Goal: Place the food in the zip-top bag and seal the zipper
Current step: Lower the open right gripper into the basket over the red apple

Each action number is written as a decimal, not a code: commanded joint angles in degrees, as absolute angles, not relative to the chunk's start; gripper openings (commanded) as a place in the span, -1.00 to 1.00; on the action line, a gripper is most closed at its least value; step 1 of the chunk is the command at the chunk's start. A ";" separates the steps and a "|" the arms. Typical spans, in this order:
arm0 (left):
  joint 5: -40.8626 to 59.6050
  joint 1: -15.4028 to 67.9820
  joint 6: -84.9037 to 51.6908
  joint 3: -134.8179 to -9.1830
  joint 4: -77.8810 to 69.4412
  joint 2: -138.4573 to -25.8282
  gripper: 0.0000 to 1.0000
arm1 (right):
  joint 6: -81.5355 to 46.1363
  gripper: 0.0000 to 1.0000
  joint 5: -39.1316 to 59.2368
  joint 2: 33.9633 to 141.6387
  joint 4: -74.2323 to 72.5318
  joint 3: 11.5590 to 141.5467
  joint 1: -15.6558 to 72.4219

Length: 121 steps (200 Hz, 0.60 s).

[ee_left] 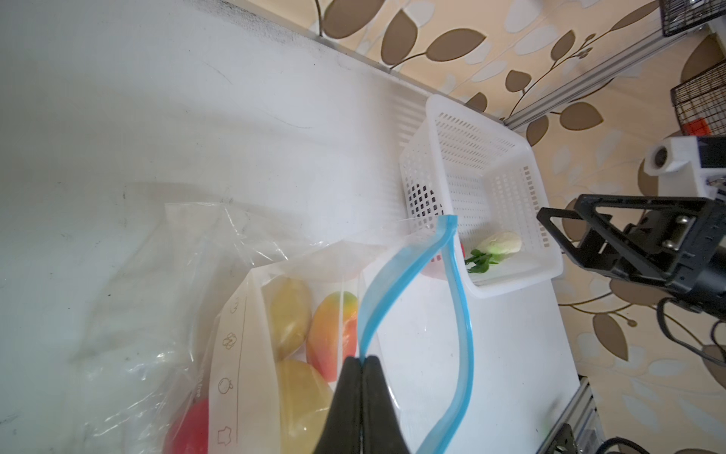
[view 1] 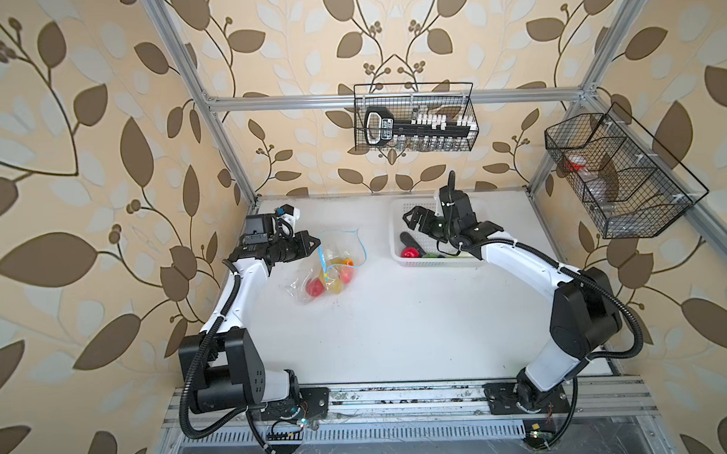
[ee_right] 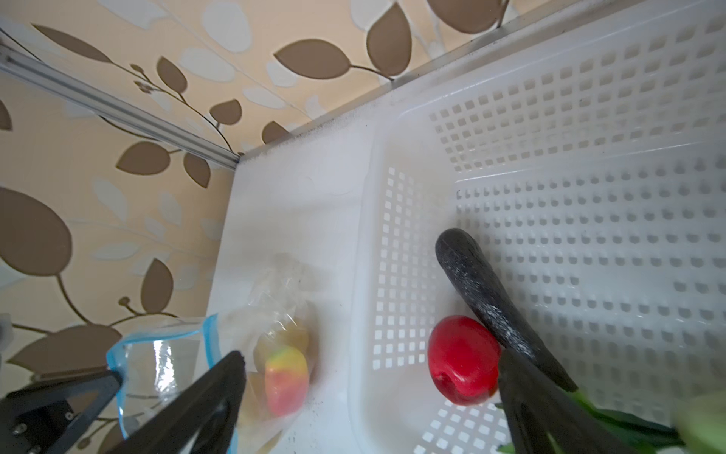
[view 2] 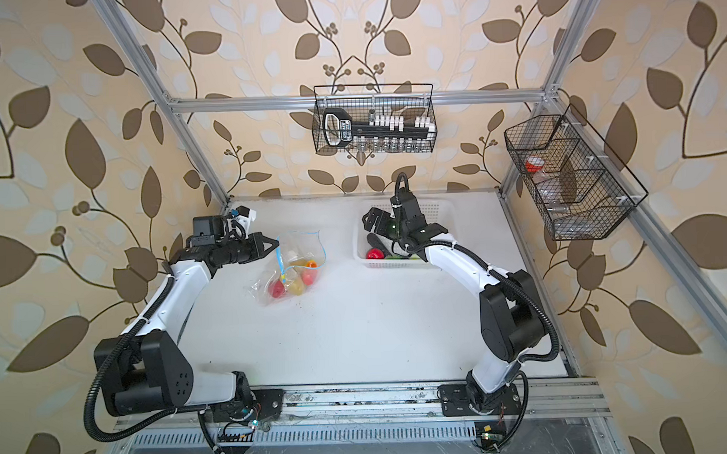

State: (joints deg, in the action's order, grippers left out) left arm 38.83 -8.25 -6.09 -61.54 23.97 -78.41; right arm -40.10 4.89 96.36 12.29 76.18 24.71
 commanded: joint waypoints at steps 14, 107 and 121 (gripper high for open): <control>36.06 -8.35 -2.21 -62.50 24.19 -77.27 -1.00 | -30.10 1.00 0.21 97.91 22.21 81.16 23.60; 38.23 -8.35 -2.02 -60.88 22.70 -77.21 -1.00 | -26.38 1.00 -5.07 103.92 30.64 83.94 22.30; 38.89 -8.30 -2.11 -60.68 22.52 -77.12 -1.00 | -25.76 1.00 -5.96 104.26 31.45 83.98 22.07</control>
State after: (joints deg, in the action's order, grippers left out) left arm 36.40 -8.25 -3.07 -61.47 24.05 -78.41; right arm -27.57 -3.55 103.33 28.75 83.37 22.37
